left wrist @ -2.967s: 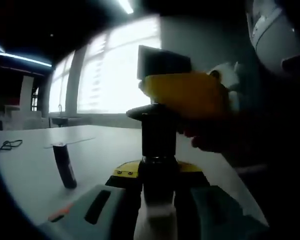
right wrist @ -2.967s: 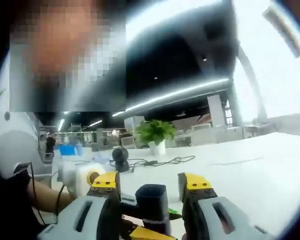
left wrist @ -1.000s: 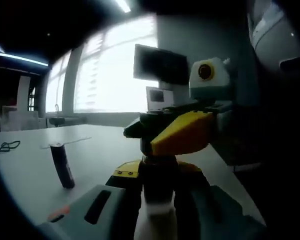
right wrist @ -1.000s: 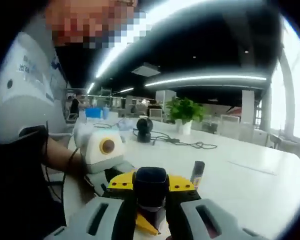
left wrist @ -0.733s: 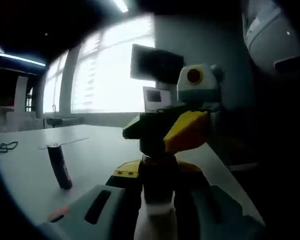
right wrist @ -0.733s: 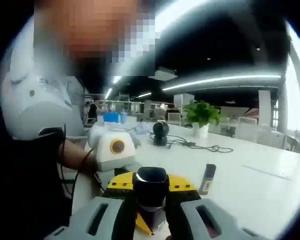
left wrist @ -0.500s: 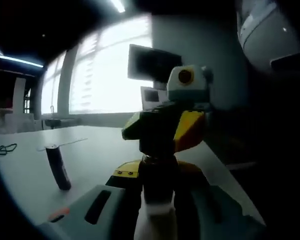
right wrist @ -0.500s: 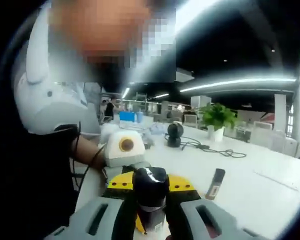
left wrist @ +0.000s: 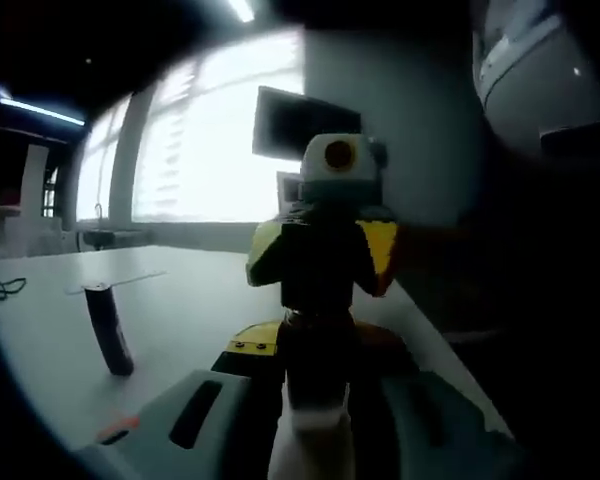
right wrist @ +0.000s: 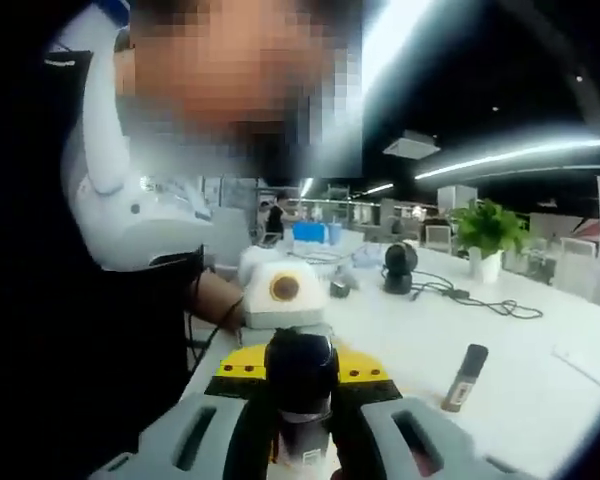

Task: Pick up cosmetic bottle twist off cap place on table pick up cap screw tight cap place on table

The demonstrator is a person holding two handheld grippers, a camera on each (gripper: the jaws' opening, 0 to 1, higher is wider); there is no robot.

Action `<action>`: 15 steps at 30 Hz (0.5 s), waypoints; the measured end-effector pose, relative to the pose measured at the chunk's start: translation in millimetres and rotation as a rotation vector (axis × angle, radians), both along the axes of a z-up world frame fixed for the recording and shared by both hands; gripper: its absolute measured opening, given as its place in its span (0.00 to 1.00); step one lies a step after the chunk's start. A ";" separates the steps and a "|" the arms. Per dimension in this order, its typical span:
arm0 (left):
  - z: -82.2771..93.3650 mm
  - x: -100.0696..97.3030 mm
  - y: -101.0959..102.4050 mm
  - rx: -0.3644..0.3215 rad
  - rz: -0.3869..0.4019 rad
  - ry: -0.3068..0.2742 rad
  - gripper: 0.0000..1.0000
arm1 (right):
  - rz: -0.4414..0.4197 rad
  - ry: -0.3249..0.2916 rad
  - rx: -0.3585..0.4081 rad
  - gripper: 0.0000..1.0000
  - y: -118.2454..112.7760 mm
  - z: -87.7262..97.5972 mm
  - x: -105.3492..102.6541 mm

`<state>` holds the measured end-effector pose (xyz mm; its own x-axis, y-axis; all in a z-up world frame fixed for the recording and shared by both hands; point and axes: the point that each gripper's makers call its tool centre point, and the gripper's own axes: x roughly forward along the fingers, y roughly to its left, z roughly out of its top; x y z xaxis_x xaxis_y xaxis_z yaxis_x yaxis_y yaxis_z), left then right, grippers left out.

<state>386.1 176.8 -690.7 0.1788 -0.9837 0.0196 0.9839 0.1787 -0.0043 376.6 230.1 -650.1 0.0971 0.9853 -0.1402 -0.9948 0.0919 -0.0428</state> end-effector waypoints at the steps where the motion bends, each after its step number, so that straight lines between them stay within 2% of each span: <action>1: -0.1 -0.8 -0.1 -0.001 -0.005 0.004 0.14 | 0.020 0.007 0.005 0.16 0.3 0.3 -1.2; 9: -0.2 -10.7 -1.4 -0.002 -0.045 0.016 0.14 | 0.167 0.037 0.034 0.16 -0.8 1.0 -7.6; 15: 0.4 -13.1 -1.6 -0.004 -0.053 0.022 0.14 | 0.226 0.023 0.038 0.15 -0.4 1.9 -7.7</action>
